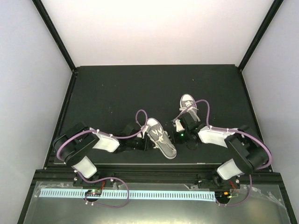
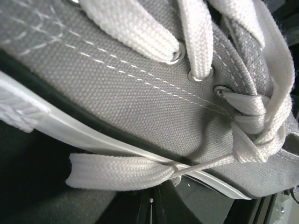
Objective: Tie the shoes
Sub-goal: Move the shoe to the center of the board, then wrap the shoelace around the shoelace.
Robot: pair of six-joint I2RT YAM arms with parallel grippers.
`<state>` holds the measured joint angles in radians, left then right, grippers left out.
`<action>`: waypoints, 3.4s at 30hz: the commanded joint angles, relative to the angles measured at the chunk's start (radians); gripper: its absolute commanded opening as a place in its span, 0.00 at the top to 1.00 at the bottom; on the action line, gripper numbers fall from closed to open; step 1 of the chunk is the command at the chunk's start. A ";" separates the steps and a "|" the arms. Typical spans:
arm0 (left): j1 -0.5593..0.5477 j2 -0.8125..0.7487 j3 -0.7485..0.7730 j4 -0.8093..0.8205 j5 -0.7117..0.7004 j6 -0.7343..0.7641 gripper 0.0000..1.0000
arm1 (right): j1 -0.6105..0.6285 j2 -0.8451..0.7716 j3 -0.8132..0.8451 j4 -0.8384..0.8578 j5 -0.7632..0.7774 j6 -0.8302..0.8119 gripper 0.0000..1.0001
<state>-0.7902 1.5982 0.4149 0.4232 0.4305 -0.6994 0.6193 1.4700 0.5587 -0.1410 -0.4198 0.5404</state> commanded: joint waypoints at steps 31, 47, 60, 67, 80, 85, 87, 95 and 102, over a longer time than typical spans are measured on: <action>0.226 -0.072 0.119 -0.160 0.069 0.285 0.99 | -0.014 -0.078 0.094 -0.067 0.170 0.008 0.98; 0.227 -0.162 0.131 -0.297 0.069 0.387 0.98 | -0.124 -0.379 -0.042 -0.236 0.416 0.033 0.98; 0.226 -0.183 0.101 -0.317 0.016 0.349 0.99 | -0.135 -0.505 -0.114 -0.284 0.488 0.127 0.98; 0.224 -0.179 0.095 -0.311 0.032 0.373 0.98 | -0.141 -0.547 -0.134 -0.305 0.515 0.143 0.99; 0.134 -0.278 0.107 -0.224 0.078 0.478 0.98 | -0.141 -0.359 0.185 -0.209 0.288 -0.092 0.98; 0.124 -0.273 0.102 -0.227 0.071 0.493 0.98 | -0.072 -0.110 0.411 -0.150 0.156 -0.127 0.98; 0.118 -0.278 0.097 -0.220 0.064 0.487 0.98 | -0.009 -0.009 0.506 -0.142 0.130 -0.130 0.98; 0.098 -0.293 0.094 -0.203 0.060 0.447 0.98 | 0.070 0.161 0.718 -0.123 0.050 -0.151 0.38; 0.098 -0.279 0.126 -0.266 0.068 0.402 0.98 | 0.025 -0.019 0.489 -0.046 0.080 -0.200 0.16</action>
<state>-0.6891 1.3273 0.5114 0.1867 0.4908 -0.2699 0.6773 1.5784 1.2015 -0.2657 -0.3237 0.3756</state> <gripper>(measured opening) 0.021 0.830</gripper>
